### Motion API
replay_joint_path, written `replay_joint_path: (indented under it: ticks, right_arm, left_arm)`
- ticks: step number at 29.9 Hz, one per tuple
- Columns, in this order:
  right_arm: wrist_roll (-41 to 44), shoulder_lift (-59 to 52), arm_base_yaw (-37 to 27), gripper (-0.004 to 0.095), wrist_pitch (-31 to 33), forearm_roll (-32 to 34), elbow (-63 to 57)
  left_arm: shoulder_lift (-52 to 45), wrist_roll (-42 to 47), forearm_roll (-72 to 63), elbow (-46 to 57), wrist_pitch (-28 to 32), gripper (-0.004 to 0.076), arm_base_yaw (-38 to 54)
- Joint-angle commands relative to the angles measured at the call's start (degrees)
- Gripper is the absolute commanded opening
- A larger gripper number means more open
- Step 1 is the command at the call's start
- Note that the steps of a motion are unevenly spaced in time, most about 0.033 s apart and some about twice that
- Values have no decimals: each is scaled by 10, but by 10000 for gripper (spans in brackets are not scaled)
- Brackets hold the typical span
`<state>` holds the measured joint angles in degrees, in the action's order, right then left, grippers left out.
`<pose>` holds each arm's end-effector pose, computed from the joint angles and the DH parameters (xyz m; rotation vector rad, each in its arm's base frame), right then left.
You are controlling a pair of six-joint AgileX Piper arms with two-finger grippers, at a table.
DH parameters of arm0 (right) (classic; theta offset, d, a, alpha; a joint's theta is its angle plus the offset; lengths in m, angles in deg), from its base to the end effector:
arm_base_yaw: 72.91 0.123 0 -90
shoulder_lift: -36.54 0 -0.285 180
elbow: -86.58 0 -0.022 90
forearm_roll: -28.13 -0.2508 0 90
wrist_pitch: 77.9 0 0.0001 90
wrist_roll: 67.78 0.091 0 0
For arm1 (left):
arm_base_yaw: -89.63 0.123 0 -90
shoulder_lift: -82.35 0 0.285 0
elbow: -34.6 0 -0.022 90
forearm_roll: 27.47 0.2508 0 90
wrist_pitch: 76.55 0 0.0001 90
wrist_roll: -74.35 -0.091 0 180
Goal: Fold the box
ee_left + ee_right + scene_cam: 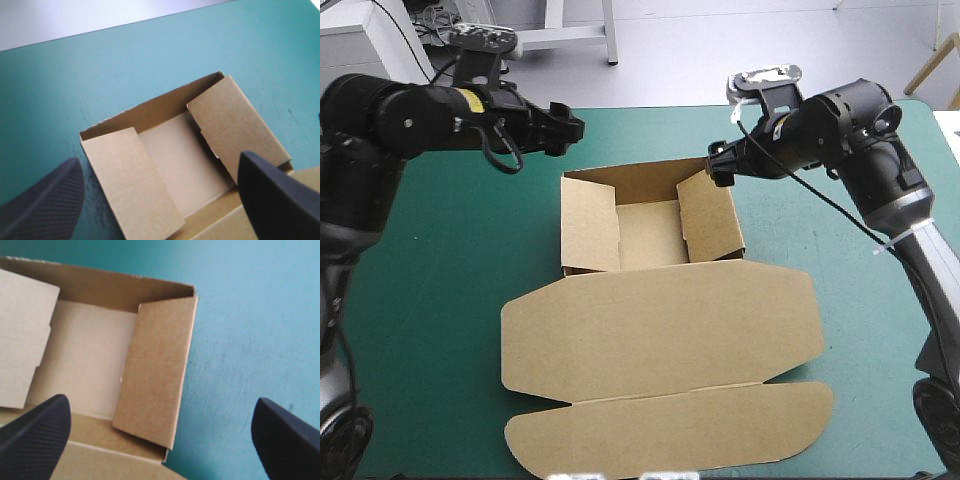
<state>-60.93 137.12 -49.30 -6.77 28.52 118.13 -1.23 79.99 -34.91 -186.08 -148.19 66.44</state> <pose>0.3089 0.1344 0.4435 -0.3583 2.4332 0.2255 0.2701 -0.1279 0.5109 0.3656 2.2202 -0.4335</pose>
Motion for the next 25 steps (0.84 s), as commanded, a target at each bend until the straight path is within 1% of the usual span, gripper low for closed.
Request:
replay_joint_path:
  ticks: [1,4,7,10,11,15,22,25]
  right_arm:
    - [-8,-30,0,901,-23,14,-28]
    - [-8,-23,0,901,-39,18,-47]
    - [-8,-10,0,901,-46,11,-49]
    - [-8,6,0,901,-55,16,-49]
    - [-8,12,0,901,-56,17,-49]
    - [-11,47,0,901,-59,17,-49]
    - [-14,121,0,901,-88,20,-49]
    - [-14,150,0,901,-91,20,-49]
  left_arm:
    - [-85,-13,7,25,-26,539,-1]
    - [-142,-14,10,72,-26,403,-1]
    - [-195,-14,10,112,-26,223,-1]
    - [-243,-17,24,152,-26,22,-1]
    - [-258,-17,28,164,-26,-7,-1]
    - [-317,-18,32,225,-26,-10,-1]
    - [-416,-19,38,353,-26,-10,-1]
    - [-456,-28,58,403,-26,-10,-1]
